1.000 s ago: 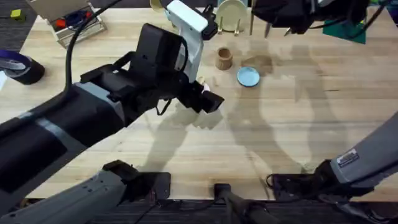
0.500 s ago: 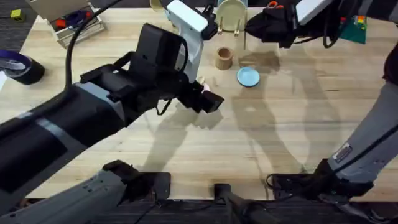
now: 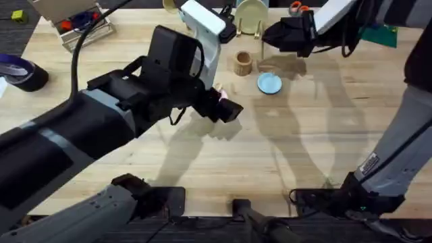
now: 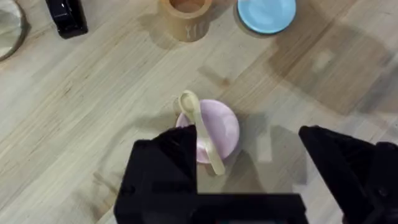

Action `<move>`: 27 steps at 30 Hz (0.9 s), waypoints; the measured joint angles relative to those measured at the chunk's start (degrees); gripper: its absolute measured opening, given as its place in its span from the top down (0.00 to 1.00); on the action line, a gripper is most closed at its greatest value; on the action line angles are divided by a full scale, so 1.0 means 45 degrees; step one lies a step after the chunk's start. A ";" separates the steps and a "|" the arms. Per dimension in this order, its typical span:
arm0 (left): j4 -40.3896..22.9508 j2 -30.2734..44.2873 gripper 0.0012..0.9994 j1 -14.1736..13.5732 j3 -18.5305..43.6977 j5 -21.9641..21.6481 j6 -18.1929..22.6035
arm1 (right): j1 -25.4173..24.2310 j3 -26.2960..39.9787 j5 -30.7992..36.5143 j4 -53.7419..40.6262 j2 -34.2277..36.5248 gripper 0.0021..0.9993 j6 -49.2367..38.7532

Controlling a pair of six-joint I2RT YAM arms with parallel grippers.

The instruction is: Pick up a utensil and set it on the pink plate, then put the other utensil in the container.

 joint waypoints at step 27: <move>0.0000 0.0000 0.01 0.0000 0.0000 0.0000 0.0000 | 0.0053 -0.0034 -0.0016 0.0781 0.1402 0.97 0.0219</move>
